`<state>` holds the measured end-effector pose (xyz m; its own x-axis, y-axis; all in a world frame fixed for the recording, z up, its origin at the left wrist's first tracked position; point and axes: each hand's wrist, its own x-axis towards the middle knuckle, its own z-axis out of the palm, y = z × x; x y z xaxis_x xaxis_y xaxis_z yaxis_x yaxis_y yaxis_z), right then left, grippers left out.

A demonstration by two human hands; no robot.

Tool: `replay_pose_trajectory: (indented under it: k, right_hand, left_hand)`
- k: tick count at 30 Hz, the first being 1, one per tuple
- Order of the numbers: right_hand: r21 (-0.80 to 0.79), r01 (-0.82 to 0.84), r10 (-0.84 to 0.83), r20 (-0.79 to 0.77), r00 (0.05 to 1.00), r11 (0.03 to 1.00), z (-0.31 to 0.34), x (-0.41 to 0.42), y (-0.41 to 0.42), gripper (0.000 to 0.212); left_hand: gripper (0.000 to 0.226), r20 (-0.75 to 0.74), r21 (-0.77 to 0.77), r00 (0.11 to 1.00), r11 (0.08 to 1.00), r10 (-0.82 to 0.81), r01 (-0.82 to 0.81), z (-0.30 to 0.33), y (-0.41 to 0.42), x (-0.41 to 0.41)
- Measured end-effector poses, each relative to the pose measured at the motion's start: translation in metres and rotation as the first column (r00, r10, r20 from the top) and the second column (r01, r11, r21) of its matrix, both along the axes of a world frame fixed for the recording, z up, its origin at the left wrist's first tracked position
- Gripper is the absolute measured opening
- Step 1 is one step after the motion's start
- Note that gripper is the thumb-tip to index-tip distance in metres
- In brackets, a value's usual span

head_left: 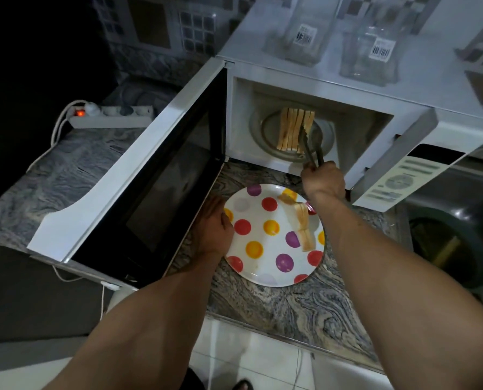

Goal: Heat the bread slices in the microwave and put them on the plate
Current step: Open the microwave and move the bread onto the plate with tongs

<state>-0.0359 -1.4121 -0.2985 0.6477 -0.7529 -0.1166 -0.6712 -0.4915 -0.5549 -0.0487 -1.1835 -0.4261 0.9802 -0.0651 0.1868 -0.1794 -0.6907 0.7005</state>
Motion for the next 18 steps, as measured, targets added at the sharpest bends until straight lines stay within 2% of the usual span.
replay_pose_trajectory:
  k: [7,13,18]
  right_hand:
    - [-0.062,-0.001,0.0,-0.01,1.0,0.998,0.01,0.003,-0.001,0.038]
    - [-0.174,0.016,0.0,0.087,0.996,0.985,0.014,-0.029,-0.005,0.041]
    - [-0.241,-0.071,0.098,0.104,0.99,0.968,0.021,-0.066,0.001,0.041]
  left_hand:
    - [0.056,-0.022,-0.023,1.0,1.0,-0.002,0.002,0.002,0.0,-0.001]
    - [0.054,-0.071,-0.004,0.997,1.0,0.006,-0.006,-0.001,-0.001,0.001]
    - [0.054,-0.085,-0.009,0.996,1.0,-0.01,0.01,-0.002,0.0,0.001]
